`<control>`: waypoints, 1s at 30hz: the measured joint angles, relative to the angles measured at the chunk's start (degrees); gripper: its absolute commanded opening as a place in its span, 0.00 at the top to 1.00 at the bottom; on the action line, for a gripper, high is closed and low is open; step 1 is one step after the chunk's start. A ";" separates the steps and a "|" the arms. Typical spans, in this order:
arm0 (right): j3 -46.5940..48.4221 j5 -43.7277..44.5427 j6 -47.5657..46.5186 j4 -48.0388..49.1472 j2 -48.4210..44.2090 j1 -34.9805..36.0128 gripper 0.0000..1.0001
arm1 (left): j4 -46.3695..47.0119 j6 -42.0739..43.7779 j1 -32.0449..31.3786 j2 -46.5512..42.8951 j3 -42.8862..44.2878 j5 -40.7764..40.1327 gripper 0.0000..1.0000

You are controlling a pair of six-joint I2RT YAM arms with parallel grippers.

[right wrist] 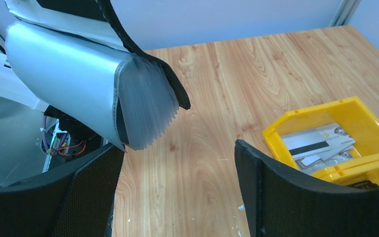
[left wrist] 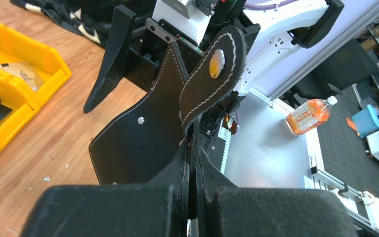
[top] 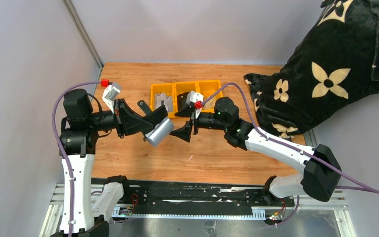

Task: Take the credit cards out of the card holder
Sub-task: Open the card holder at the center of the board.

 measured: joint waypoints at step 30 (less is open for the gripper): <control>-8.20 8.48 8.07 27.98 1.90 1.70 0.17 | 0.20 -2.67 0.00 0.48 4.17 1.05 1.00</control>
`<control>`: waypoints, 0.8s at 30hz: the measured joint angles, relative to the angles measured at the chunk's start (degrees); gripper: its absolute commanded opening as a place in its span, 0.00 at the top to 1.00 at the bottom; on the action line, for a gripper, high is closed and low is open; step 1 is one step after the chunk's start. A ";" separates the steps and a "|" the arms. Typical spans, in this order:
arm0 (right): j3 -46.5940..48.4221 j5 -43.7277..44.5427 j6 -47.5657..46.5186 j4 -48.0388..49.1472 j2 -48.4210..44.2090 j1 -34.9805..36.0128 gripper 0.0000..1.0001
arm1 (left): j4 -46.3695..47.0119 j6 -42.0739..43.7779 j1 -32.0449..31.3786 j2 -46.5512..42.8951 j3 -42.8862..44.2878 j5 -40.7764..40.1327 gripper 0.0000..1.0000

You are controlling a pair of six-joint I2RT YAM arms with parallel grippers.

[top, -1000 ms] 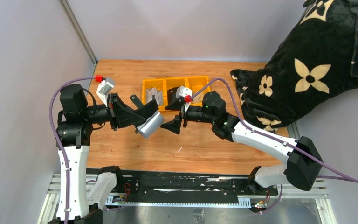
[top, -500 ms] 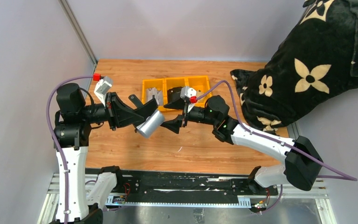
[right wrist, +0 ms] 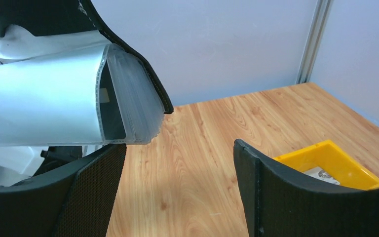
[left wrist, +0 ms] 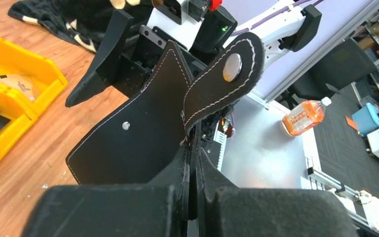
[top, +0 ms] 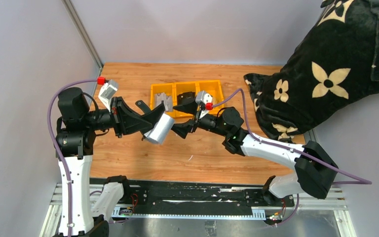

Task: Take the credit cards out of the card holder
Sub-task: Open the card holder at the center of the board.

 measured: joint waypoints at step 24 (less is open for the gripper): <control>4.24 -10.25 14.88 17.29 3.13 1.31 0.19 | 0.00 -0.28 0.00 -0.22 0.57 1.20 1.00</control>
